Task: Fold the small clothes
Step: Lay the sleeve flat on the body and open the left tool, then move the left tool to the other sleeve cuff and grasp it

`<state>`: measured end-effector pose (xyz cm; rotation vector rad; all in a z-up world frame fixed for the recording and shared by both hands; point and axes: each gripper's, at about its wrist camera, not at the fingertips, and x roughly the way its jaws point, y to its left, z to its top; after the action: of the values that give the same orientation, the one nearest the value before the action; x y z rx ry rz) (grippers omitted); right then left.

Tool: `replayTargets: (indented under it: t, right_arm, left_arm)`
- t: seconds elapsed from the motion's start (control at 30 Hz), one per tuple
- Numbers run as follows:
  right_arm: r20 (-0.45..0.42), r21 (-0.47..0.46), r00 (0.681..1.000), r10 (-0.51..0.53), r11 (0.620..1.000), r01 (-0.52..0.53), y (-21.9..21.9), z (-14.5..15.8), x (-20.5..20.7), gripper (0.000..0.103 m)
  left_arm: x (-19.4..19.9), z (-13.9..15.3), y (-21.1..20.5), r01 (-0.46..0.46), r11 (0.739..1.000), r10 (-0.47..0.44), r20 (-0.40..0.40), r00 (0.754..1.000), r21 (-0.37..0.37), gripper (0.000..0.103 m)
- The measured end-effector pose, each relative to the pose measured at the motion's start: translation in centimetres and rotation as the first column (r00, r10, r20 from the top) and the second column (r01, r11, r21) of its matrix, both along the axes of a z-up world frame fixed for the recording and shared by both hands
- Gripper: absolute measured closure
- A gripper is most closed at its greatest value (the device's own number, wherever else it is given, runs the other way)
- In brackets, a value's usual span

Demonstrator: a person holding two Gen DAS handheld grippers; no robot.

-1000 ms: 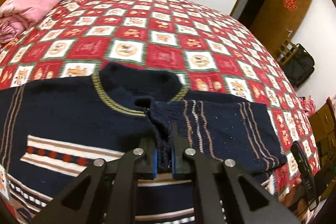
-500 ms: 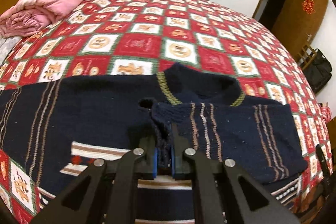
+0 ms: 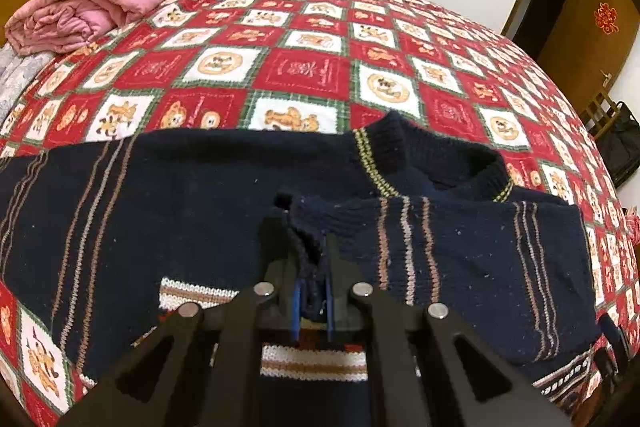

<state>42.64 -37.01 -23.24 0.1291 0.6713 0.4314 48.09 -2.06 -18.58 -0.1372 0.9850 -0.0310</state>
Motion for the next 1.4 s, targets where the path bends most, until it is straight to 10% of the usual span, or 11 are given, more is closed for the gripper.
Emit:
replayTargets:
  t: [0.23, 0.37, 0.73, 1.07, 1.4]
  right_arm:
    - [-0.111, -0.041, 0.994, 0.019, 0.999, -0.023, 0.3, -1.6, 1.1, 0.036]
    - [-0.097, -0.105, 0.995, 0.025, 0.994, -0.036, 1.1, -1.6, 0.8, 0.033]
    - [-0.095, -0.111, 0.995, 0.022, 0.993, -0.032, 1.1, -1.5, 0.9, 0.032]
    - [0.0, -0.082, 1.0, 0.006, 0.997, -0.006, 0.9, -0.1, -0.3, 0.032]
    - [-0.092, -0.248, 0.995, 0.028, 0.967, -0.05, 2.3, -1.2, 0.3, 0.032]
  left_arm:
    - [0.0, -1.5, 0.4, -0.014, 1.0, 0.014, -0.007, 1.0, 0.011, 0.085]
    - [-0.7, -0.9, 0.4, -0.022, 0.995, 0.02, 0.023, 1.0, 0.1, 0.057]
    - [-1.8, -1.5, 3.4, -0.078, 0.969, 0.083, -0.014, 0.996, 0.233, 0.055]
    - [-2.9, -0.6, 3.0, -0.123, 0.978, 0.113, 0.063, 0.992, 0.171, 0.052]
    - [-4.6, -1.4, 3.3, -0.086, 0.977, 0.089, -0.003, 0.996, 0.197, 0.044]
